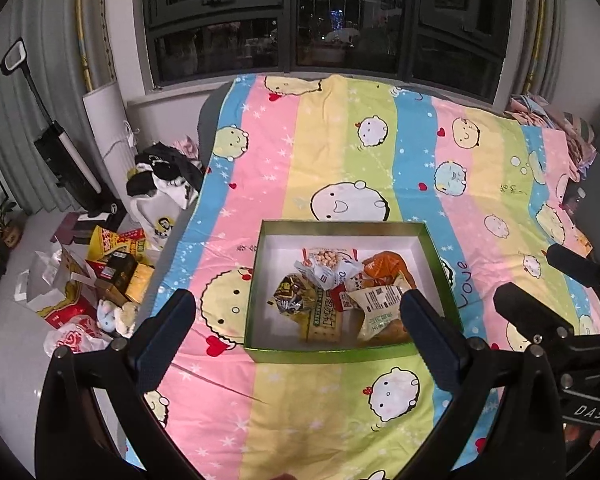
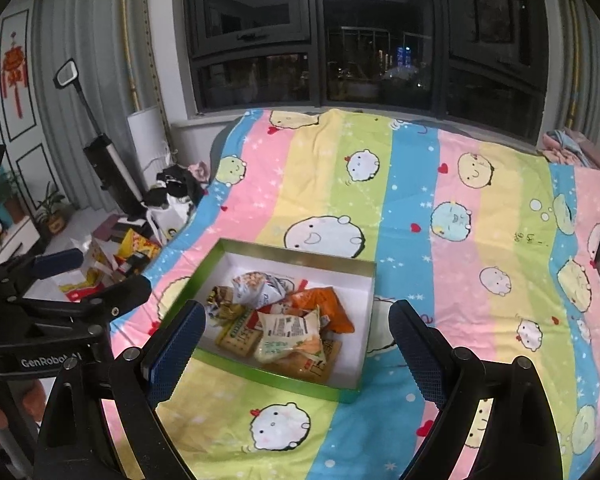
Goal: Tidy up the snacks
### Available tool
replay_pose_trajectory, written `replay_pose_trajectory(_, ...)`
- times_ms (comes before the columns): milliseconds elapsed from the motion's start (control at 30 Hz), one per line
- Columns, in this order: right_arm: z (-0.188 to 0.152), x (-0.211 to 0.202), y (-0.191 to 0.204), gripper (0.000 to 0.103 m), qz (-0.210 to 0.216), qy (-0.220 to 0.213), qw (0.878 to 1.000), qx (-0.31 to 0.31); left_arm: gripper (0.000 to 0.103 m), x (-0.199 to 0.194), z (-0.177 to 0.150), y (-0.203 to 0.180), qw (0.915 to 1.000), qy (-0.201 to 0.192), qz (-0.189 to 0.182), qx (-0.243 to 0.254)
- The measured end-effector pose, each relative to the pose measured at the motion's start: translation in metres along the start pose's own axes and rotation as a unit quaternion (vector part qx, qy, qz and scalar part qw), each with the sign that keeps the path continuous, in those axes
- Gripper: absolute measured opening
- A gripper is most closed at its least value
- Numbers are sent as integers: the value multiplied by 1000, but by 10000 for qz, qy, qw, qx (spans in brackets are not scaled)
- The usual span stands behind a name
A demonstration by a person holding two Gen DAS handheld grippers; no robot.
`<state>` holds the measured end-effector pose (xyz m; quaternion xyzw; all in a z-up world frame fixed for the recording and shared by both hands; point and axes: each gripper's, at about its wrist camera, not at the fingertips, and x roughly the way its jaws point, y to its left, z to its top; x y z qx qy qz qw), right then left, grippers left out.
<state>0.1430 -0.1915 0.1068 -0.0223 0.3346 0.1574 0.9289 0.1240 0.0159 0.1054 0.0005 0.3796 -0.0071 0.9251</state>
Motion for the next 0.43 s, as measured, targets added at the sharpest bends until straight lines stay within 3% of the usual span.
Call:
replay_pose_trajectory(267, 10, 5, -3, 93, 48, 15, 9999, 95, 102, -8, 12, -2, 9998, -132, 117, 13)
replay_pose_trajectory(433, 14, 1, -3, 93, 98, -68, 9998, 136, 102, -8, 16, -2, 9998, -196, -10, -41)
